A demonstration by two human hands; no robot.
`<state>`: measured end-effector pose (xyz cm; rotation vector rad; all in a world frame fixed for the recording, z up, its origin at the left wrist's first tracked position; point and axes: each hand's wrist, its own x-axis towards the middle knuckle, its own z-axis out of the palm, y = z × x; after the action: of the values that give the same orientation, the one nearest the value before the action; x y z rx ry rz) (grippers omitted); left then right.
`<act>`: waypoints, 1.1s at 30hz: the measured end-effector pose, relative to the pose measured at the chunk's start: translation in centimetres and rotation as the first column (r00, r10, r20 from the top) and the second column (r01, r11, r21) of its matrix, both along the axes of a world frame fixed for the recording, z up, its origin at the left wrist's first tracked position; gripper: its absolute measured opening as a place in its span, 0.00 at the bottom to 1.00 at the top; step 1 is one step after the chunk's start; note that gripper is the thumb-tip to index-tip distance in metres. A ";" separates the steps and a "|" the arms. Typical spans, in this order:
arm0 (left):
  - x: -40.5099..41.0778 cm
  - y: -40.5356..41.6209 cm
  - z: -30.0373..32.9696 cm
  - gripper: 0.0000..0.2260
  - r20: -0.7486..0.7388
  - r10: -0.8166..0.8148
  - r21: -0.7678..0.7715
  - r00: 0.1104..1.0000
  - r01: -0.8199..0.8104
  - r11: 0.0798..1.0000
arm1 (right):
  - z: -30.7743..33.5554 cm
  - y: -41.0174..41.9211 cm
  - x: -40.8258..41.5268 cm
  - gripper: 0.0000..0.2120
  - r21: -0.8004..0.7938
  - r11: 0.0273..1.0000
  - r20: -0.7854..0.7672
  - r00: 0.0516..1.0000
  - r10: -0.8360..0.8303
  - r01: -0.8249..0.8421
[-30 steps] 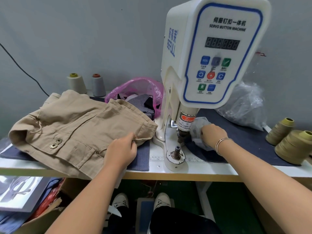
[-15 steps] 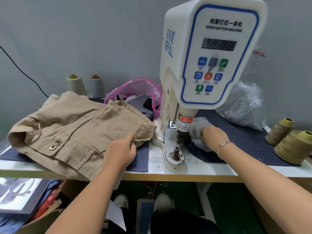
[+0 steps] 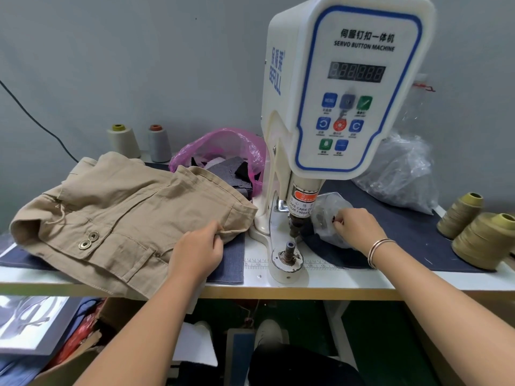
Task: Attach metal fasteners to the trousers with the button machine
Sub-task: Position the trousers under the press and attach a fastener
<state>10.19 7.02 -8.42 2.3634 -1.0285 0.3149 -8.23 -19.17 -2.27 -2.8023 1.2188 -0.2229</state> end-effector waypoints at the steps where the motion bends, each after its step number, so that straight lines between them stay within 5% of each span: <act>1: 0.0 0.0 0.0 0.03 0.001 0.001 0.001 1.000 -0.001 1.000 | 0.0 -0.2 0.0 0.12 0.057 0.998 0.032 0.999 -0.003 0.001; 4: 0.0 0.0 0.0 0.04 0.002 0.006 -0.003 1.000 -0.006 1.000 | -0.4 -0.6 0.0 0.12 0.145 0.989 0.002 1.000 -0.007 0.007; 15: 0.1 0.0 -0.1 0.05 -0.007 -0.010 -0.002 1.000 0.010 1.000 | -3.2 -0.5 -1.0 0.09 -0.149 0.986 0.052 0.995 0.089 -0.080; 24: 0.0 0.0 0.0 0.05 -0.003 -0.002 -0.002 1.000 0.002 1.000 | -3.2 -0.3 -1.4 0.09 -0.060 0.995 0.163 0.982 0.093 -0.084; 27: 0.0 0.0 0.0 0.05 0.003 0.000 -0.001 1.000 0.000 1.000 | -1.7 0.7 -2.2 0.07 0.024 1.000 0.404 0.915 -0.002 -0.009; 30: 0.0 -0.1 -0.1 0.04 0.007 0.009 0.001 1.000 -0.009 1.000 | 0.0 3.5 -2.8 0.04 0.292 0.955 0.691 0.701 -0.176 -0.049; 33: 0.1 -0.1 -0.2 0.04 0.018 0.014 0.004 1.000 -0.014 1.000 | 0.3 8.0 -2.5 0.05 0.724 0.630 0.613 0.679 -0.404 -0.279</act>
<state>10.28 6.93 -8.59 2.3763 -1.0220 0.3397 -10.70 -11.13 -1.96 -1.5890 0.8723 -0.5957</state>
